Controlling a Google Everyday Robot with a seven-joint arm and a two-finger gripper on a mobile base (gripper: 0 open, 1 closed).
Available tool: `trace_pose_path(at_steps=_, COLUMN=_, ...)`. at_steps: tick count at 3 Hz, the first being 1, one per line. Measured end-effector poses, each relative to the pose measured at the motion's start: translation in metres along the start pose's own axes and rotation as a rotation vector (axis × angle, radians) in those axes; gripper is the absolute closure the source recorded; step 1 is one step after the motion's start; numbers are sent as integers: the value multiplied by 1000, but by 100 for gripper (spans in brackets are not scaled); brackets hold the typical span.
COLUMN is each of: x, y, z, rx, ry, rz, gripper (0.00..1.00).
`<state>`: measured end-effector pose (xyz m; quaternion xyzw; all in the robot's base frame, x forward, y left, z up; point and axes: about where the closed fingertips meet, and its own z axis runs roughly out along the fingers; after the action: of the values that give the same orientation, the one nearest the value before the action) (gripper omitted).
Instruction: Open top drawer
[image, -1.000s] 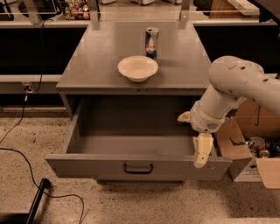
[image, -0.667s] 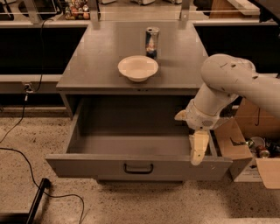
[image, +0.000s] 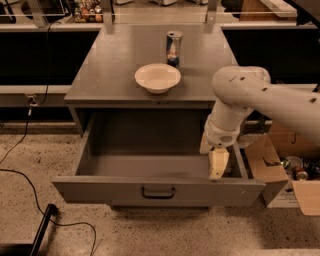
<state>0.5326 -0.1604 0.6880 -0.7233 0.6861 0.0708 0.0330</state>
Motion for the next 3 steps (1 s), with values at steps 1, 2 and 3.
trace_pose_path(at_steps=1, x=1, y=-1, z=0, rx=1, ry=9, rz=5, gripper=66)
trace_pose_path(at_steps=2, x=0, y=-1, z=-5, rx=1, ry=9, rz=5, gripper=61)
trace_pose_path(at_steps=3, x=0, y=-1, z=-8, rx=1, ry=9, rz=5, gripper=38)
